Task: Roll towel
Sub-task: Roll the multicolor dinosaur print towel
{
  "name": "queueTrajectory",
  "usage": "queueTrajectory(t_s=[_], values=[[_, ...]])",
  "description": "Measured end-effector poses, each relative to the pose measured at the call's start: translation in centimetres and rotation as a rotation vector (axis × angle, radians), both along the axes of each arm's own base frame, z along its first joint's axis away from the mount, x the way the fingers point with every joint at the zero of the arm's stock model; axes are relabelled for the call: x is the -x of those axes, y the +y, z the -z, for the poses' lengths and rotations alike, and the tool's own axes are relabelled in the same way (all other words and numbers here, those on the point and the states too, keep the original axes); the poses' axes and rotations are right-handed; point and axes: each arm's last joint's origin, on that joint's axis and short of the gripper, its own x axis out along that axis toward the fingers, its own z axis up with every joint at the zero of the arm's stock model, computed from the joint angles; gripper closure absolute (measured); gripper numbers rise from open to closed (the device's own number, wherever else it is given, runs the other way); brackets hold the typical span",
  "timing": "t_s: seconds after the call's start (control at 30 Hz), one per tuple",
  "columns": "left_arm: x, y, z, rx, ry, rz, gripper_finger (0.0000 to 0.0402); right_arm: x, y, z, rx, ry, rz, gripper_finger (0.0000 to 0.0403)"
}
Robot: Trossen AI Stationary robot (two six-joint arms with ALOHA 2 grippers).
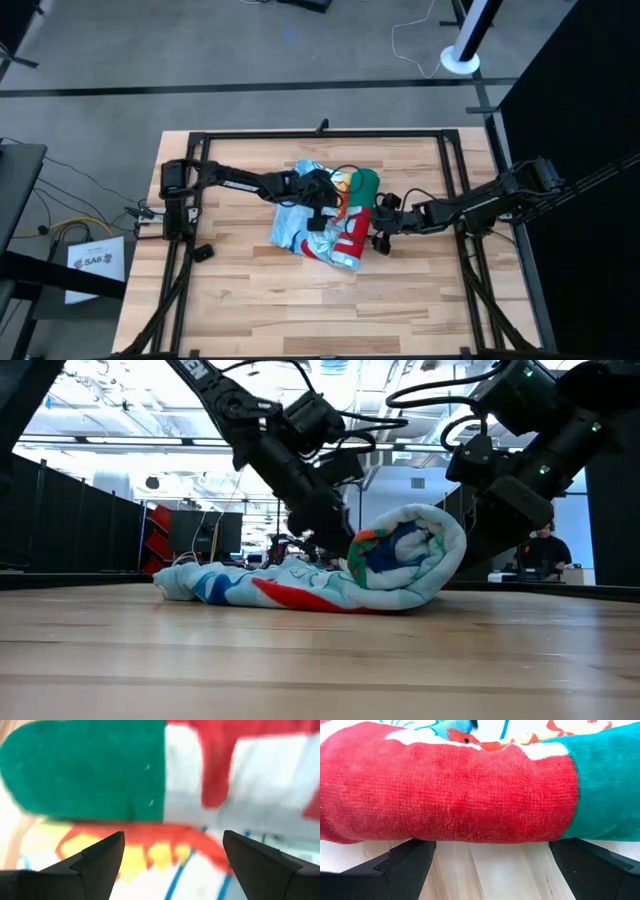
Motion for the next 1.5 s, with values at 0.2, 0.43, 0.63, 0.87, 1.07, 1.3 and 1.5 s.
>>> queueTrajectory(t_s=[0.2, 0.43, 0.63, 0.87, 1.07, 1.3, 1.5], values=[[1.8, 0.8, 0.4, -0.014, 0.192, -0.079, 0.0077, 0.0, 0.0, 0.0, 0.003, -0.004, -0.004, 0.0026], [2.8, 1.2, 2.0, 0.011, 0.233, -0.098, 0.0077, -0.1, -0.1, -0.1, 0.009, -0.013, -0.011, 0.0026], [3.3, 1.3, 3.1, 0.025, 0.203, -0.116, 0.0077, -0.5, -0.5, -0.4, 0.005, -0.046, -0.028, 0.0026], [3.3, 1.2, 3.8, 0.034, 0.185, -0.128, 0.0077, -0.9, -1.1, -0.8, 0.014, -0.064, -0.042, 0.0026], [3.2, 1.2, 4.1, 0.034, 0.180, -0.127, 0.0077, -1.6, -1.6, -1.2, 0.034, -0.114, -0.051, 0.0026], [3.2, 1.2, 4.1, 0.024, 0.182, -0.116, 0.0077, -3.1, -1.9, 0.1, 0.065, -0.121, -0.071, 0.0026], [3.3, 1.2, 4.2, 0.016, 0.189, -0.108, 0.0077, -5.0, -1.9, -0.7, 0.112, -0.134, -0.107, 0.0026]])
